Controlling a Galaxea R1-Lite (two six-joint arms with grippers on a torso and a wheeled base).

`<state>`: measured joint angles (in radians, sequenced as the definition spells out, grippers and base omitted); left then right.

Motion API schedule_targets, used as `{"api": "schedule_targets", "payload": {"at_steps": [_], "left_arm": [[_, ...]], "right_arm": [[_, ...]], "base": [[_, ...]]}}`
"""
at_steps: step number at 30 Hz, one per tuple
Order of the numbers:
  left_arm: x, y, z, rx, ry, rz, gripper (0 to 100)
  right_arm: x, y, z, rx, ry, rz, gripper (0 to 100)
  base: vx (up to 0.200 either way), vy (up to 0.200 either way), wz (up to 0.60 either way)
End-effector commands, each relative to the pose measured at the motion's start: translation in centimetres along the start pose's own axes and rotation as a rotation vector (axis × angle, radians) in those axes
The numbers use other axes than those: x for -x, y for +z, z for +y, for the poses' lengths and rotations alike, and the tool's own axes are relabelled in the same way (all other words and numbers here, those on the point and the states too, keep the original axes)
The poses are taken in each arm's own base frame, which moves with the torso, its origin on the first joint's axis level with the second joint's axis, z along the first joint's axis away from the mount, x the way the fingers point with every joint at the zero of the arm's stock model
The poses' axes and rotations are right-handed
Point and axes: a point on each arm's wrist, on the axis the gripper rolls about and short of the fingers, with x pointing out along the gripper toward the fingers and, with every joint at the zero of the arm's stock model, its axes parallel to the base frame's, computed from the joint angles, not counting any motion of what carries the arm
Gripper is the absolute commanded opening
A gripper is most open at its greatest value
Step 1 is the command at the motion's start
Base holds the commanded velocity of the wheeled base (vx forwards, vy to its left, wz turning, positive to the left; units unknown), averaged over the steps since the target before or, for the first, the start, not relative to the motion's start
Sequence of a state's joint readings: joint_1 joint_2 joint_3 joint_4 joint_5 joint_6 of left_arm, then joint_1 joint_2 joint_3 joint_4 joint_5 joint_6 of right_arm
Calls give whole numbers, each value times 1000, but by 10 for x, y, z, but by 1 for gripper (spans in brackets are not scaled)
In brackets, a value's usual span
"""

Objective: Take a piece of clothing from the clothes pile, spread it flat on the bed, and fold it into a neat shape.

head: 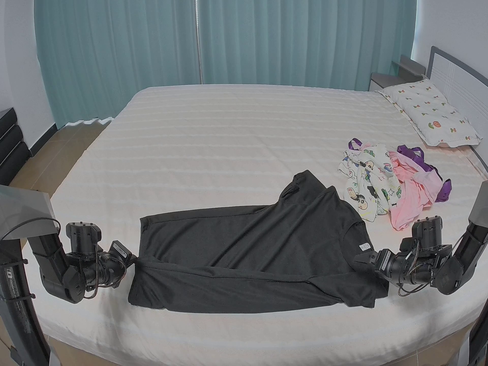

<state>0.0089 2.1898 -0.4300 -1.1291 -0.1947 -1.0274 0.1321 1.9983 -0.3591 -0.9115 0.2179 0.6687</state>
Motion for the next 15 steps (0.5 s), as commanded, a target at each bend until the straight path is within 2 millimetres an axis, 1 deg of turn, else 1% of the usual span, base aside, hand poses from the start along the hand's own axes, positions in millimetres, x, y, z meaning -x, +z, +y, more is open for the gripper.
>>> {"api": "schedule_targets", "payload": {"at_steps": [1, 4, 7, 12, 15], "left_arm": [[0, -1, 0, 0, 2, 3, 0], [-1, 0, 0, 0, 1, 2, 0], [-1, 0, 0, 0, 1, 2, 0], [-1, 0, 0, 0, 1, 2, 0], [-1, 0, 0, 0, -1, 1, 0]], "right_arm": [[-1, 0, -4, -7, -15, 1, 100], [1, 1, -5, -12, -12, -2, 100], [0, -2, -9, -7, -21, 15, 100], [-1, -5, -10, 64, 19, 0, 100], [-6, -6, -13, 110, 30, -22, 100]], "base": [[0, 0, 0], [0, 0, 0], [0, 0, 0], [0, 0, 0], [0, 0, 0]]}}
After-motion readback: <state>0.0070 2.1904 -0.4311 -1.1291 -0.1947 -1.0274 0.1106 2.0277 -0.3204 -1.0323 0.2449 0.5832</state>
